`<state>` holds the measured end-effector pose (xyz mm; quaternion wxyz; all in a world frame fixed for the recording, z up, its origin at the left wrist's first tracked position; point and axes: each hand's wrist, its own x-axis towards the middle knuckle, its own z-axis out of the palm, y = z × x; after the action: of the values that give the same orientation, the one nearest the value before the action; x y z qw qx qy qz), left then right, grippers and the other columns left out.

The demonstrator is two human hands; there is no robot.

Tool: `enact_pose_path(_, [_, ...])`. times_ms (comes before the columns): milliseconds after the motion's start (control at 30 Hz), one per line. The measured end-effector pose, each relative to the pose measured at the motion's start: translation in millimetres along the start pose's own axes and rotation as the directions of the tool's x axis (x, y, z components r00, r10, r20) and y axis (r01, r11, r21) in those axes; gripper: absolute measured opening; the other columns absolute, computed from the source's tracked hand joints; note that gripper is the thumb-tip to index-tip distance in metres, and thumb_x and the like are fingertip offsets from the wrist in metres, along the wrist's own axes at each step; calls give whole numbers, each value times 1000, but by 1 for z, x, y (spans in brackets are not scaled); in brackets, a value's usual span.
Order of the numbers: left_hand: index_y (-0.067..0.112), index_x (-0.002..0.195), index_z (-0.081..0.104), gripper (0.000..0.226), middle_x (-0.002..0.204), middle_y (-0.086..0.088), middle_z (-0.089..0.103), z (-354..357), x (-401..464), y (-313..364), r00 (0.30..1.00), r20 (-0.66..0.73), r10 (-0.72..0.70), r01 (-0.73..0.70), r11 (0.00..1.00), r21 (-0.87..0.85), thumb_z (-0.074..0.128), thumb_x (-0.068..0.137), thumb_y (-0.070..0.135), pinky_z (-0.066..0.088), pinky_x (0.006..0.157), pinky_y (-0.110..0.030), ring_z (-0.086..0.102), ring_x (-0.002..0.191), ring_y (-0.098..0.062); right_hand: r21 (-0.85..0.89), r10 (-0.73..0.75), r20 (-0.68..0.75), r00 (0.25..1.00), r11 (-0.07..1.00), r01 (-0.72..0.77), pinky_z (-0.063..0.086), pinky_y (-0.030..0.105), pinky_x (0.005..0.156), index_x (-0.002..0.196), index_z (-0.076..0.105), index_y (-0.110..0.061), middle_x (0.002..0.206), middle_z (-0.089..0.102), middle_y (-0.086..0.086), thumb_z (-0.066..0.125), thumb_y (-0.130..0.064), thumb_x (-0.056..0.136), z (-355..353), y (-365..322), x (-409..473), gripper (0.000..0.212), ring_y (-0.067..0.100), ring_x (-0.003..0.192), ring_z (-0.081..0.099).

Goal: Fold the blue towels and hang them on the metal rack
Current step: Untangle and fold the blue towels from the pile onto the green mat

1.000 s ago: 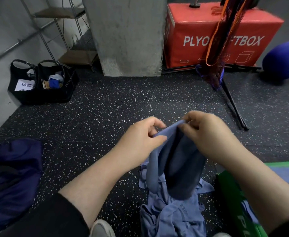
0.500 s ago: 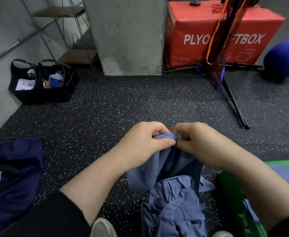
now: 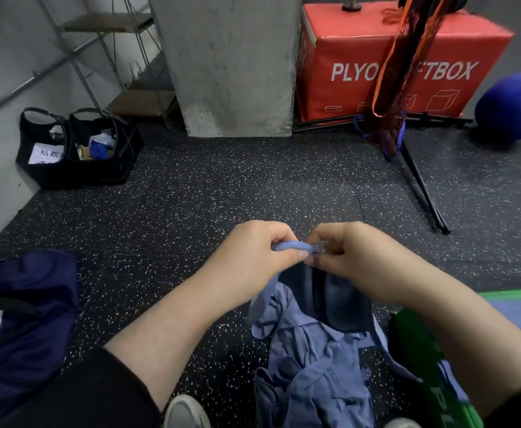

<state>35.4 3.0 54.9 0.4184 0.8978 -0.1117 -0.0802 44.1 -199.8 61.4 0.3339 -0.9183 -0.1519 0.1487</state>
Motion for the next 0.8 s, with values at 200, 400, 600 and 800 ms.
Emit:
enact_pose_path(200, [3, 72, 57, 40, 63, 5, 46, -9, 0, -8, 984, -130, -122, 75, 944, -321, 80, 86, 33, 28, 59, -28, 38, 59, -10, 119, 122, -210, 970, 988, -98, 30, 18, 44, 84, 67, -24, 58, 62, -9, 74, -32, 90, -8, 6, 4, 12, 6, 47, 40])
enact_pose_path(400, [-4, 79, 51, 47, 73, -4, 40, -4, 4, -7, 929, -293, -227, 25, 827, -562, 67, 96, 37, 27, 67, -37, 32, 71, -19, 597, 359, -257, 897, 789, -145, 45, 24, 52, 88, 74, -14, 71, 68, 8, 78, -20, 87, -1, 4, 8, 7, 13, 56, 56])
enact_pose_path(600, [7, 81, 70, 29, 67, 1, 51, 14, 2, 0, 919, -306, -248, 53, 848, -527, 69, 96, 31, 32, 57, -28, 40, 65, -11, 874, 355, -37, 934, 465, -143, 53, 29, 68, 114, 68, -4, 86, 66, 13, 65, 5, 90, 3, -2, 8, 26, 19, 73, 62])
enact_pose_path(800, [7, 88, 73, 47, 76, -5, 60, 32, 1, -1, 949, -197, -246, 94, 818, -567, 65, 84, 53, 40, 67, -37, 47, 72, -14, 962, 345, 41, 938, 241, -131, 53, 31, 76, 117, 66, 6, 102, 70, 21, 65, 2, 88, 20, -9, 10, 29, 25, 85, 62])
